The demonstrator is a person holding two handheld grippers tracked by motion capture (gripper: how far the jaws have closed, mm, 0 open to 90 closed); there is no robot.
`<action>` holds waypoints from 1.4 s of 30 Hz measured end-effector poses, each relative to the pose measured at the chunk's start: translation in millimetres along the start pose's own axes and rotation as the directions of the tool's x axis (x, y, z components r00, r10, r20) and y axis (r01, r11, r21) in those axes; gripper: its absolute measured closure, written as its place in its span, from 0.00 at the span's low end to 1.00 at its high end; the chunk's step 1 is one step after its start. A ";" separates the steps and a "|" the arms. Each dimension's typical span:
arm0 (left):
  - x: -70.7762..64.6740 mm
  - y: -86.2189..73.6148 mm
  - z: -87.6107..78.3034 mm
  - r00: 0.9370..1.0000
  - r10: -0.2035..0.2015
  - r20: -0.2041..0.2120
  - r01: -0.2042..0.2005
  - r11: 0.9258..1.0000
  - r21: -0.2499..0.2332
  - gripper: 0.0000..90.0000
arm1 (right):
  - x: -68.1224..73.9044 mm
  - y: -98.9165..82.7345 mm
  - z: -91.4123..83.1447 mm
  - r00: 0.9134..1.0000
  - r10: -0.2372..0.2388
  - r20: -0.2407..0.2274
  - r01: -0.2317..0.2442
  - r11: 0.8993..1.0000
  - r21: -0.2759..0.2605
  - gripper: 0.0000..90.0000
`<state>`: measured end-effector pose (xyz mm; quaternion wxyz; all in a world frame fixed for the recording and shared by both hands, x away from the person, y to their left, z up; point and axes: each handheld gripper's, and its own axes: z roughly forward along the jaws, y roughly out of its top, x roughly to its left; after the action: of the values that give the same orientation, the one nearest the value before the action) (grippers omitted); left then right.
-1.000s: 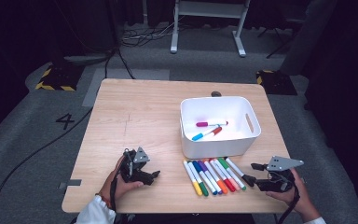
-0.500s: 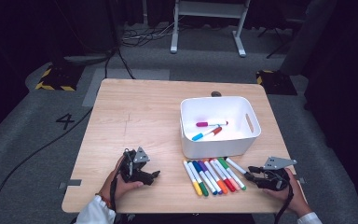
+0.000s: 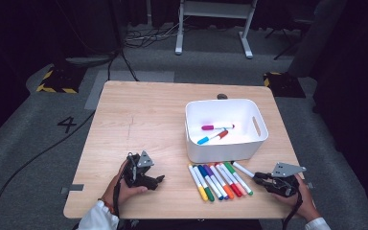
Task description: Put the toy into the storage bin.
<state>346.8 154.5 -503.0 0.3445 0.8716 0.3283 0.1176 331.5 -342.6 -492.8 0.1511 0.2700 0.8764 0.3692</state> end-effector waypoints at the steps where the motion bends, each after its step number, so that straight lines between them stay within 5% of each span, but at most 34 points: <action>1: 0.0 0.0 0.0 1.000 0.000 0.000 0.000 1.000 0.000 0.16 | -0.7 0.3 -2.3 1.000 -0.001 -0.002 0.001 1.000 -0.006 0.84; 12: 0.0 0.0 0.1 1.000 0.000 0.001 0.000 1.000 0.000 0.16 | 3.0 6.0 -25.0 0.999 -0.050 -0.023 0.048 0.996 -0.073 0.84; 23: 0.0 0.0 0.0 1.000 0.000 0.000 0.000 1.000 0.000 0.16 | 9.8 27.2 -56.2 0.989 -0.140 -0.042 0.132 0.977 -0.167 0.84; 33: -0.1 0.0 0.1 1.000 0.000 0.000 0.000 1.000 -0.001 0.16 | -0.8 68.4 -85.4 0.974 -0.221 -0.042 0.203 0.945 -0.255 0.84; 42: 0.0 0.0 0.0 1.000 0.001 -0.001 -0.001 1.000 0.000 0.16 | -28.1 116.2 -83.1 0.967 -0.248 -0.054 0.225 0.937 -0.267 0.84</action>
<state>346.7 154.5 -503.0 0.3443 0.8716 0.3282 0.1184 357.7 -338.4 -349.6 0.1902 0.1242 0.8525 0.4708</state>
